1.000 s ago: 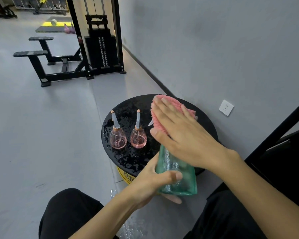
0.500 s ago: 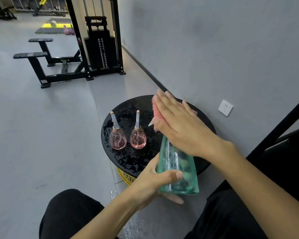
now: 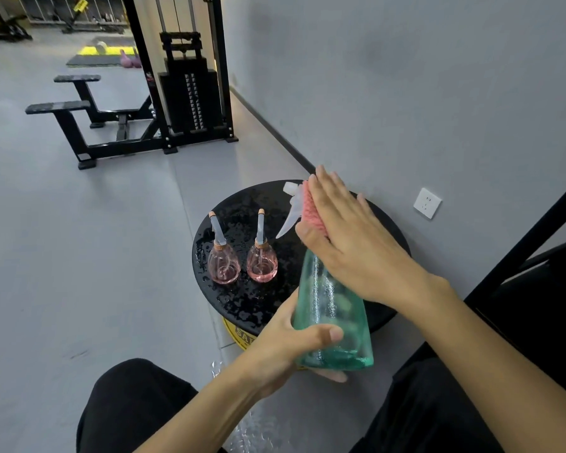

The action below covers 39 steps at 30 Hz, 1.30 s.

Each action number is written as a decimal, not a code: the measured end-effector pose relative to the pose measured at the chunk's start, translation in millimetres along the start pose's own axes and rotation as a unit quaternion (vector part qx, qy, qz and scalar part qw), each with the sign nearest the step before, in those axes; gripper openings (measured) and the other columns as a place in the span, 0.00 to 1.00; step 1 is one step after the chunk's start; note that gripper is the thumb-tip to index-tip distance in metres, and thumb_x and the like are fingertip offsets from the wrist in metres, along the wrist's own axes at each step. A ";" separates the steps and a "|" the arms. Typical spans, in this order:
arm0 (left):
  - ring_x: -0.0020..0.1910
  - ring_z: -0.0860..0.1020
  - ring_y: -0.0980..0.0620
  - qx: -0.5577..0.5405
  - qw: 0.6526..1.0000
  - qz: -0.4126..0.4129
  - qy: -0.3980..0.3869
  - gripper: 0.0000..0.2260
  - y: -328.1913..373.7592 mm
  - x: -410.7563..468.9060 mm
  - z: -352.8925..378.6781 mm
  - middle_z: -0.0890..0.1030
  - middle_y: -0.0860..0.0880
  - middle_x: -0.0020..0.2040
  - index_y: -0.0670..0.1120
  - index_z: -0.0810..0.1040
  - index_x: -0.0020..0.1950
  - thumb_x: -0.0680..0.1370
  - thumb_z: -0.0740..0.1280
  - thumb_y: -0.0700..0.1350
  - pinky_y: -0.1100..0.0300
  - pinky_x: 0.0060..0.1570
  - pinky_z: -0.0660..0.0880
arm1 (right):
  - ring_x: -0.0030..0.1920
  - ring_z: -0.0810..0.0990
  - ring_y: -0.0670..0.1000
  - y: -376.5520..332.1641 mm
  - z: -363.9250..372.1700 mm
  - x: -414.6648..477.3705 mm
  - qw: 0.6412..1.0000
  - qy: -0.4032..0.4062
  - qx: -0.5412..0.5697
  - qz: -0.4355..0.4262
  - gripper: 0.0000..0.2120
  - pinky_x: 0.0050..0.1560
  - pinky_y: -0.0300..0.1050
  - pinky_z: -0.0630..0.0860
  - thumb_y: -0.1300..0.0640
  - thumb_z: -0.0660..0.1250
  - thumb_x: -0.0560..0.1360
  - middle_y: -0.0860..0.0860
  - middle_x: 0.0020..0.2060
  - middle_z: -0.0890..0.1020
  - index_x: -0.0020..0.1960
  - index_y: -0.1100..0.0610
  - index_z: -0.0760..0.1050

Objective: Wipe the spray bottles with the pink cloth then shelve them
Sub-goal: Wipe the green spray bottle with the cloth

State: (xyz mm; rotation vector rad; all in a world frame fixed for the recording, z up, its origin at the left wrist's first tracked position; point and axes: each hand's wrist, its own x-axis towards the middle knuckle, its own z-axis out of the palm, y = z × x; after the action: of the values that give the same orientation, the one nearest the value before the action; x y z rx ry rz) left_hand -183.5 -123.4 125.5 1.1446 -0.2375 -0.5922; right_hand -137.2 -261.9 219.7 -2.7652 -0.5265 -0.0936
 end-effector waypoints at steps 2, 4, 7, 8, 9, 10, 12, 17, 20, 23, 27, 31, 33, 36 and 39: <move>0.46 0.84 0.45 -0.006 1.000 0.002 0.006 0.32 1.3 0.5 -3.4 0.85 0.48 0.49 0.45 0.72 0.64 0.61 0.75 0.47 0.51 0.33 0.82 | 0.76 0.30 0.41 -3.8 3.6 -9.3 1.000 -0.008 -0.007 -0.018 0.37 0.78 0.50 0.37 0.34 0.39 0.77 0.44 0.77 0.32 0.79 0.51 0.32; 0.46 0.84 0.44 -0.001 1.000 0.005 0.006 0.31 1.5 0.4 -6.9 0.84 0.47 0.49 0.45 0.72 0.64 0.62 0.75 0.47 0.51 0.34 0.82 | 0.75 0.29 0.40 -8.9 7.4 -21.5 0.999 -0.018 -0.006 -0.034 0.37 0.78 0.47 0.36 0.34 0.40 0.77 0.44 0.76 0.30 0.78 0.50 0.31; 0.48 0.84 0.43 0.000 1.000 -0.001 -0.004 0.31 1.4 -0.5 -6.5 0.84 0.46 0.51 0.46 0.72 0.64 0.62 0.75 0.47 0.50 0.35 0.82 | 0.75 0.30 0.40 -7.1 6.0 -22.3 1.000 -0.025 -0.005 -0.018 0.39 0.78 0.47 0.36 0.32 0.37 0.75 0.43 0.77 0.31 0.78 0.50 0.32; 0.48 0.84 0.43 -0.001 1.000 -0.005 -0.008 0.32 0.8 -0.4 -5.1 0.84 0.45 0.52 0.46 0.71 0.65 0.62 0.75 0.47 0.50 0.34 0.82 | 0.75 0.30 0.40 -4.9 4.2 -17.8 1.000 -0.023 -0.001 -0.005 0.40 0.78 0.48 0.36 0.31 0.37 0.74 0.44 0.77 0.32 0.78 0.50 0.32; 0.47 0.84 0.43 0.000 1.000 -0.007 -0.012 0.33 0.1 0.2 -3.6 0.84 0.45 0.53 0.46 0.71 0.66 0.62 0.75 0.46 0.50 0.34 0.83 | 0.76 0.31 0.41 -2.6 2.1 -11.7 1.000 -0.018 0.007 0.010 0.41 0.78 0.49 0.36 0.31 0.36 0.73 0.45 0.77 0.32 0.78 0.51 0.32; 0.47 0.84 0.43 -0.001 1.000 -0.007 -0.013 0.34 0.0 0.8 -2.2 0.83 0.44 0.53 0.46 0.71 0.66 0.62 0.75 0.46 0.51 0.34 0.82 | 0.76 0.31 0.42 -1.3 -0.1 -6.7 1.000 -0.013 0.016 0.023 0.42 0.78 0.49 0.37 0.30 0.36 0.72 0.46 0.77 0.32 0.78 0.52 0.33; 0.48 0.84 0.42 -0.003 1.000 -0.004 -0.010 0.34 0.8 1.7 -1.0 0.83 0.45 0.54 0.46 0.70 0.67 0.62 0.75 0.47 0.51 0.34 0.82 | 0.76 0.31 0.43 -2.4 -0.6 -1.8 0.999 -0.010 0.026 0.029 0.43 0.78 0.50 0.36 0.30 0.37 0.72 0.47 0.77 0.32 0.79 0.53 0.33; 0.47 0.84 0.46 0.014 1.000 0.002 -0.003 0.31 2.1 0.7 -6.5 0.84 0.48 0.50 0.45 0.71 0.64 0.63 0.74 0.47 0.52 0.34 0.82 | 0.75 0.28 0.42 -16.9 11.1 -18.2 0.999 -0.029 -0.003 -0.024 0.42 0.77 0.46 0.35 0.32 0.40 0.74 0.47 0.77 0.32 0.79 0.54 0.33; 0.48 0.84 0.46 0.017 1.000 -0.006 -0.008 0.31 1.5 -0.3 -5.7 0.84 0.49 0.51 0.46 0.71 0.64 0.62 0.74 0.48 0.53 0.33 0.82 | 0.76 0.31 0.43 -13.7 11.0 -13.4 0.999 -0.030 -0.029 -0.026 0.40 0.78 0.47 0.36 0.33 0.39 0.75 0.47 0.78 0.34 0.79 0.54 0.35; 0.48 0.84 0.46 0.011 1.000 -0.013 -0.016 0.32 0.2 -0.3 -0.3 0.84 0.49 0.51 0.49 0.72 0.64 0.61 0.75 0.47 0.53 0.32 0.82 | 0.77 0.34 0.44 -8.5 3.8 4.7 1.000 -0.015 -0.006 0.002 0.40 0.78 0.50 0.37 0.33 0.38 0.75 0.48 0.79 0.36 0.79 0.54 0.36; 0.48 0.84 0.46 0.005 1.000 -0.006 -0.005 0.32 0.6 0.5 -0.7 0.85 0.50 0.51 0.49 0.72 0.63 0.61 0.75 0.48 0.54 0.31 0.81 | 0.77 0.34 0.44 -17.7 5.7 3.9 1.000 -0.012 -0.022 -0.016 0.40 0.78 0.51 0.36 0.33 0.39 0.76 0.49 0.79 0.36 0.79 0.55 0.36; 0.49 0.84 0.47 0.017 1.000 -0.004 0.002 0.33 2.8 1.1 -6.5 0.84 0.49 0.51 0.45 0.71 0.65 0.62 0.75 0.48 0.54 0.32 0.81 | 0.76 0.32 0.42 -21.9 11.8 -8.5 0.994 -0.037 -0.066 -0.073 0.37 0.77 0.50 0.33 0.35 0.38 0.77 0.46 0.78 0.35 0.80 0.54 0.38; 0.49 0.84 0.46 0.016 1.000 -0.003 -0.003 0.33 2.5 1.2 -5.9 0.84 0.49 0.52 0.46 0.71 0.66 0.62 0.75 0.48 0.53 0.33 0.82 | 0.76 0.32 0.41 -16.6 8.1 -0.8 0.996 -0.034 -0.056 -0.065 0.36 0.78 0.51 0.35 0.35 0.37 0.77 0.44 0.78 0.36 0.80 0.52 0.38; 0.48 0.84 0.45 0.013 1.000 -0.002 -0.005 0.33 2.0 2.0 -3.3 0.85 0.49 0.52 0.48 0.71 0.66 0.62 0.75 0.48 0.53 0.34 0.82 | 0.77 0.33 0.41 -9.8 3.6 11.5 0.999 -0.005 -0.020 -0.034 0.36 0.78 0.52 0.37 0.35 0.37 0.77 0.43 0.78 0.37 0.80 0.50 0.37; 0.50 0.84 0.45 0.011 1.000 0.004 0.002 0.33 1.9 2.6 -5.4 0.84 0.49 0.53 0.49 0.72 0.66 0.61 0.76 0.48 0.51 0.35 0.83 | 0.77 0.33 0.41 -10.1 7.4 8.4 0.999 -0.002 -0.020 -0.042 0.35 0.78 0.52 0.37 0.36 0.38 0.78 0.43 0.78 0.36 0.79 0.51 0.37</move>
State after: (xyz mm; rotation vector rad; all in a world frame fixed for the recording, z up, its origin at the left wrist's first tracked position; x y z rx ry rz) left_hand -178.2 -120.0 124.7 1.1656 -0.2466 -0.5816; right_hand -133.0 -247.7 216.8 -2.7827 -0.6495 -0.1182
